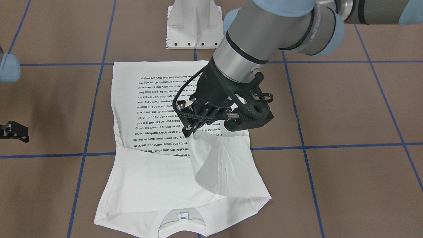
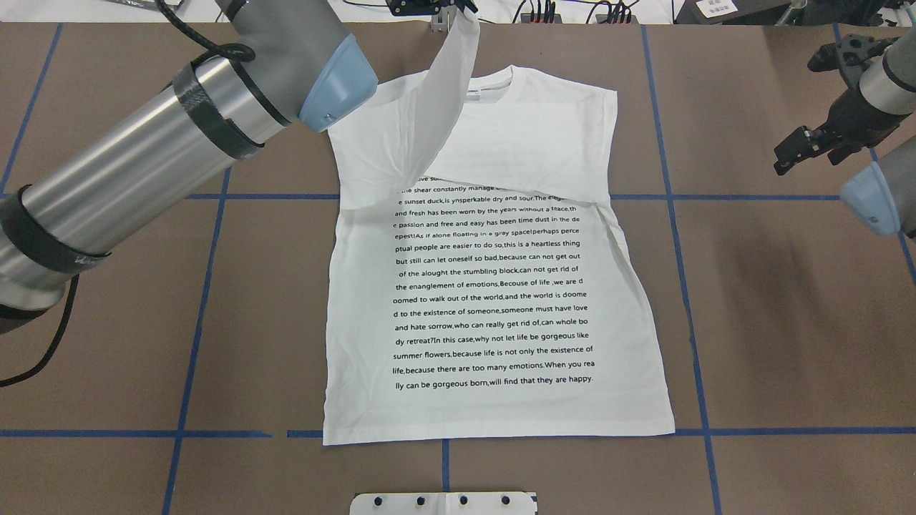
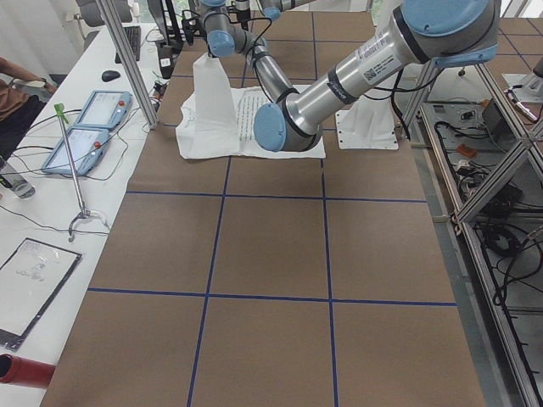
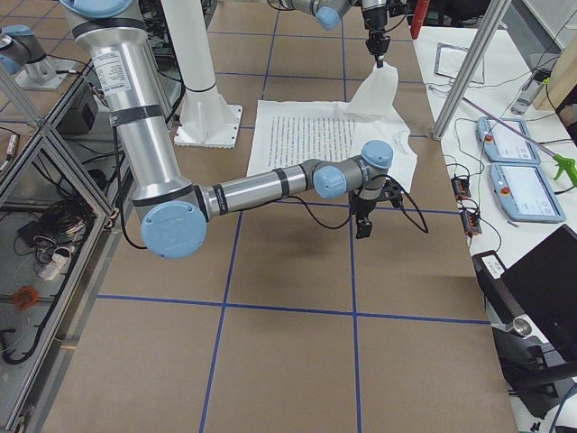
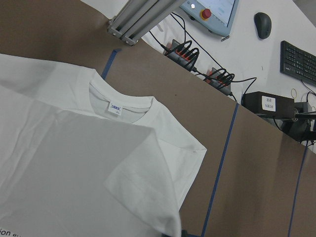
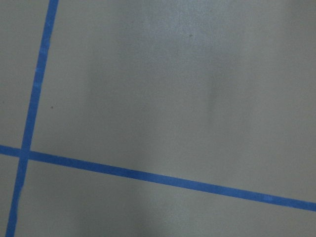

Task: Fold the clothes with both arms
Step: 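Fold the held sleeve across the shirt body with the left gripper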

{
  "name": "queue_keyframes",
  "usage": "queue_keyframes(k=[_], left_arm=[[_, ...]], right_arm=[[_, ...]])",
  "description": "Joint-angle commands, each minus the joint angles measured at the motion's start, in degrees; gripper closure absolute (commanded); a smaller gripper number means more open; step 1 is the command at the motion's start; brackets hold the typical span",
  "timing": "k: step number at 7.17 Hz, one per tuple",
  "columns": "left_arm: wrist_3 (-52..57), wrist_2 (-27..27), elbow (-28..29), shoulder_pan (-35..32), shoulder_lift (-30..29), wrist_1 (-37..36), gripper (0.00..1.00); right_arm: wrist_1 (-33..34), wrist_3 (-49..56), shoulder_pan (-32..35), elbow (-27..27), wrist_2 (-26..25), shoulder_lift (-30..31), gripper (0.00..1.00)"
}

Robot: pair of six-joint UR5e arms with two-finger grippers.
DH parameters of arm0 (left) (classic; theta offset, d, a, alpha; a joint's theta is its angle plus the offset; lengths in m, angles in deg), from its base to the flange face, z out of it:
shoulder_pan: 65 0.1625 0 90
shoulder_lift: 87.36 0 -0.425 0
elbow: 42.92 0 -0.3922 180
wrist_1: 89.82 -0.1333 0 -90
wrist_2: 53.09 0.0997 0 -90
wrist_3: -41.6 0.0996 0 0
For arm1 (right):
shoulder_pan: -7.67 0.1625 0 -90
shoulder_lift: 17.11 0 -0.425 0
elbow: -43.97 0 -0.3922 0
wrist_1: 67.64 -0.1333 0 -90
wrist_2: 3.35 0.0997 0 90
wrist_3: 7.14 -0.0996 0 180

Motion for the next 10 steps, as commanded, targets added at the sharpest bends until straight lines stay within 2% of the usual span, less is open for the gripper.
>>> queue_keyframes(k=[1,5,6,7,8,9,10], left_arm=[[-0.73,0.21,4.67,2.55,-0.08,4.95,1.0],[-1.6,0.82,5.64,8.0,-0.07,6.54,1.0],[-2.74,0.82,7.82,8.27,-0.07,10.37,1.0],[-3.01,1.69,12.45,8.28,-1.21,14.24,1.0],[-2.84,4.49,15.98,8.97,-2.26,16.28,1.0],[-2.83,6.26,17.84,10.2,-2.45,19.17,1.0],[-3.44,9.49,18.56,12.12,-4.27,19.02,1.0]], right_arm=[[0.07,-0.06,-0.09,-0.11,-0.17,0.0,0.0],[0.07,-0.23,-0.09,-0.37,-0.17,-0.18,0.0],[-0.02,-0.23,-0.09,-0.55,-0.09,-0.18,0.0],[0.07,-0.32,-0.09,-0.46,-0.17,-0.61,0.0],[0.07,-0.41,-0.09,-0.46,-0.17,-1.05,0.0],[0.07,-0.41,-0.09,-0.37,-0.17,-1.32,0.0],[0.07,-0.41,-0.18,-0.37,-0.17,-1.32,0.0]])
